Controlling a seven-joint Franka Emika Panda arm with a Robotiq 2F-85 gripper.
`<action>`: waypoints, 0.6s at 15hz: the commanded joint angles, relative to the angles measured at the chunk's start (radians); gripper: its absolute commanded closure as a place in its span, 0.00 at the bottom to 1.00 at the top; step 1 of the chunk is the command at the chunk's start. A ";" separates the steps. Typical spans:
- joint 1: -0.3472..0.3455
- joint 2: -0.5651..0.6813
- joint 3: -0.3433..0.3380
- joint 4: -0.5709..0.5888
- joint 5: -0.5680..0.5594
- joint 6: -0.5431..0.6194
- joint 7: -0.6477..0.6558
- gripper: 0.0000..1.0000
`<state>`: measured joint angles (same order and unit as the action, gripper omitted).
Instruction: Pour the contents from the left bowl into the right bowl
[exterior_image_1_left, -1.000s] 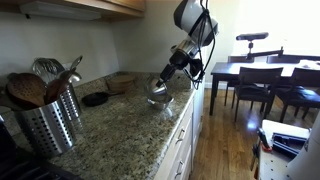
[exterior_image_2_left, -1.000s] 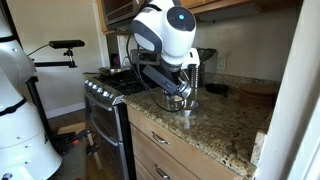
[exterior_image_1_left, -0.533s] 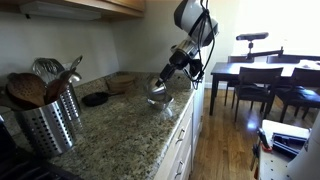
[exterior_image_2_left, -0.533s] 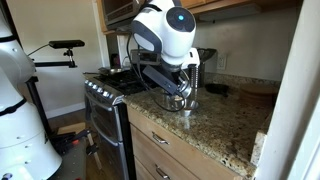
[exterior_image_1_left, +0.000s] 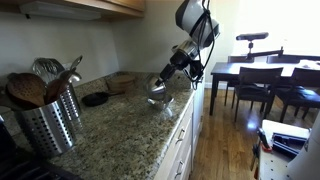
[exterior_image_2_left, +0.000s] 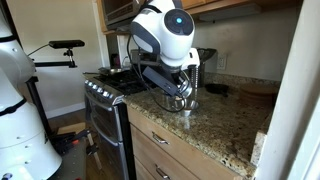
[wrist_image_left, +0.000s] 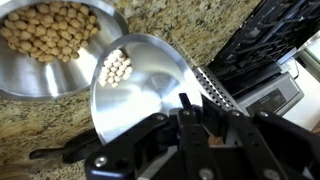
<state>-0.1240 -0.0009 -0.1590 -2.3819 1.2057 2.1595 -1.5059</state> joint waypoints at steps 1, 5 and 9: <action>-0.019 -0.061 -0.007 -0.059 0.046 -0.008 -0.058 0.91; -0.029 -0.061 -0.014 -0.070 0.065 -0.013 -0.096 0.91; -0.035 -0.055 -0.019 -0.073 0.084 -0.019 -0.128 0.91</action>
<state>-0.1426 -0.0018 -0.1730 -2.4104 1.2512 2.1571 -1.5880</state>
